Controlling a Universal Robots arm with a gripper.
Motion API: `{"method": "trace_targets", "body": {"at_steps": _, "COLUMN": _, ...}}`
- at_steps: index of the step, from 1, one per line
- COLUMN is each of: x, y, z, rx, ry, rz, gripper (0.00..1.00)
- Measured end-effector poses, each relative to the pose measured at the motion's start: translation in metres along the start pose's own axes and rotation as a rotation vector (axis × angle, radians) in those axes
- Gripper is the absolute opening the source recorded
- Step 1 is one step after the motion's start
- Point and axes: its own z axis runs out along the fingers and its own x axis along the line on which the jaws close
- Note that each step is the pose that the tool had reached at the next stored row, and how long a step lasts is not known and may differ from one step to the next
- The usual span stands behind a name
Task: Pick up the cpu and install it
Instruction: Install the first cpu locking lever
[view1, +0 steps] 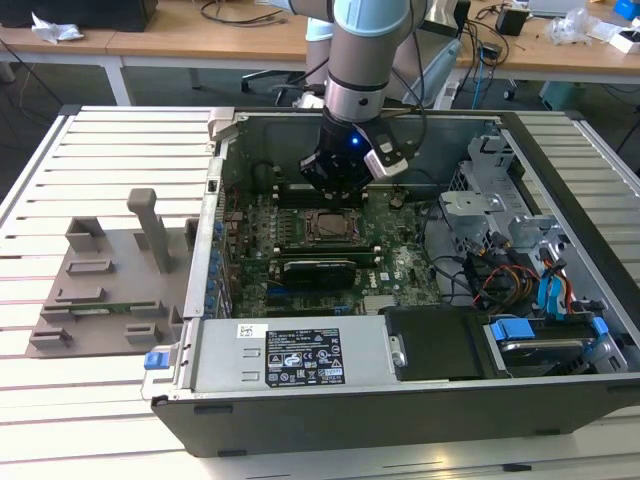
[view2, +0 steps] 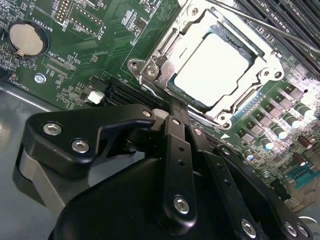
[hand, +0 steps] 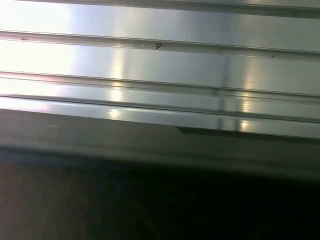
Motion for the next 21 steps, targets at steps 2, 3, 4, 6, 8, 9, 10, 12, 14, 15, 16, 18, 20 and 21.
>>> {"method": "trace_targets", "body": {"at_steps": 2, "x": -0.0018, "y": 0.0, "z": 0.0002, "rx": -0.0001, "ry": 0.0001, "rz": 0.0, "gripper": 0.11}}
{"method": "trace_targets", "body": {"at_steps": 3, "x": -0.0027, "y": -0.0001, "z": 0.0002, "rx": 0.0001, "ry": 0.0001, "rz": 0.0, "gripper": 0.11}}
{"method": "trace_targets", "body": {"at_steps": 4, "x": -0.0048, "y": -0.0003, "z": 0.0001, "rx": 0.0004, "ry": 0.0002, "rz": 0.0, "gripper": 0.11}}
{"method": "trace_targets", "body": {"at_steps": 6, "x": -0.0083, "y": -0.0006, "z": 0.0, "rx": 0.0001, "ry": 0.0001, "rz": 0.0, "gripper": 0.11}}
{"method": "trace_targets", "body": {"at_steps": 8, "x": -0.0091, "y": -0.0002, "z": 0.0001, "rx": 0.0001, "ry": 0.0, "rz": 0.0, "gripper": 0.11}}
{"method": "trace_targets", "body": {"at_steps": 9, "x": -0.0094, "y": 0.0005, "z": 0.0, "rx": 0.0001, "ry": 0.0002, "rz": 0.0, "gripper": 0.11}}
{"method": "trace_targets", "body": {"at_steps": 10, "x": -0.0094, "y": 0.0011, "z": -0.0001, "rx": 0.0004, "ry": 0.0003, "rz": 0.0, "gripper": 0.11}}
{"method": "trace_targets", "body": {"at_steps": 12, "x": -0.0096, "y": 0.0021, "z": -0.0005, "rx": 0.0003, "ry": 0.0002, "rz": 0.0, "gripper": 0.11}}
{"method": "trace_targets", "body": {"at_steps": 14, "x": -0.0095, "y": 0.0021, "z": -0.0028, "rx": 0.0018, "ry": 0.0002, "rz": 0.0, "gripper": 0.11}}
{"method": "trace_targets", "body": {"at_steps": 15, "x": -0.0093, "y": 0.0019, "z": -0.0047, "rx": 0.0042, "ry": 0.0002, "rz": 0.0, "gripper": 0.11}}
{"method": "trace_targets", "body": {"at_steps": 16, "x": -0.0092, "y": 0.0011, "z": -0.0055, "rx": 0.0056, "ry": 0.0002, "rz": 0.0, "gripper": 0.11}}
{"method": "trace_targets", "body": {"at_steps": 18, "x": -0.0091, "y": 0.0001, "z": -0.0059, "rx": 0.006, "ry": 0.0003, "rz": 0.0, "gripper": 0.11}}
{"method": "trace_targets", "body": {"at_steps": 20, "x": -0.0091, "y": -0.0001, "z": -0.0063, "rx": 0.007, "ry": 0.0004, "rz": 0.001, "gripper": 0.11}}
{"method": "trace_targets", "body": {"at_steps": 21, "x": -0.0091, "y": -0.0001, "z": -0.0066, "rx": 0.0077, "ry": 0.0004, "rz": 0.001, "gripper": 0.11}}
